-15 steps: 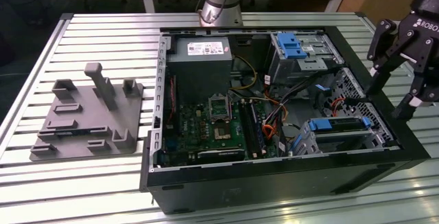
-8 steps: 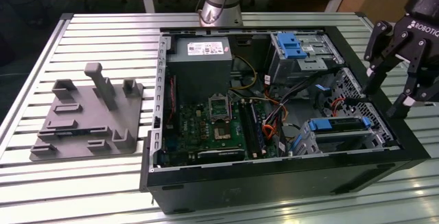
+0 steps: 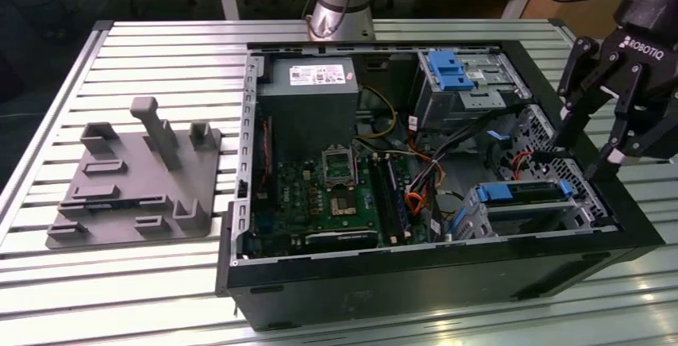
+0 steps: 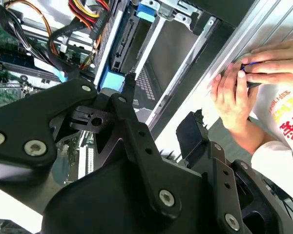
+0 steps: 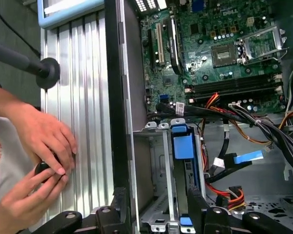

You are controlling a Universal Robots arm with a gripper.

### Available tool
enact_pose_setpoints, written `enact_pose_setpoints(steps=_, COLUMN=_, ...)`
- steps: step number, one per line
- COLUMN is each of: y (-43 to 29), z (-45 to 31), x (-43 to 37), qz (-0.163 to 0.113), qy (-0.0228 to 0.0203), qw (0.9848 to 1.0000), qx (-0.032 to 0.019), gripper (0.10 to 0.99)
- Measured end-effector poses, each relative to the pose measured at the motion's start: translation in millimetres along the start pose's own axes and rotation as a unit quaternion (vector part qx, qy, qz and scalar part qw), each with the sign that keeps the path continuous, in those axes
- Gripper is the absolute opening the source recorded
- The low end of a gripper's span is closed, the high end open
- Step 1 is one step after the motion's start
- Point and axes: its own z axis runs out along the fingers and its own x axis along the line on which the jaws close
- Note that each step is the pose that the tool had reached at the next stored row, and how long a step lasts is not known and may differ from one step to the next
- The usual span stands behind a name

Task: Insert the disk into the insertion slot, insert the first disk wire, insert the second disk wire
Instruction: 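Insert the first disk wire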

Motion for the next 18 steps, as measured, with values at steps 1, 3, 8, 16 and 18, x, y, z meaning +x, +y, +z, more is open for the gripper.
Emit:
enact_pose_setpoints(steps=1, y=0.4, z=-0.8, x=-3.3, qz=0.001, qy=0.0032, qw=1.0000, qx=0.0022, gripper=0.616)
enact_pose_setpoints(steps=3, y=1.3, z=-2.2, x=-9.9, qz=0.003, qy=0.0092, qw=0.9999, qx=0.0065, gripper=0.616)
enact_pose_setpoints(steps=8, y=3.6, z=-6.2, x=-30.7, qz=0.007, qy=0.0239, qw=0.9996, qx=0.0140, gripper=0.616)
enact_pose_setpoints(steps=16, y=-10.0, z=-2.9, x=-55.9, qz=0.008, qy=0.0294, qw=0.9994, qx=0.0148, gripper=0.616)
enact_pose_setpoints(steps=18, y=-11.1, z=-0.4, x=-59.1, qz=0.008, qy=0.0294, qw=0.9994, qx=0.0149, gripper=0.616)
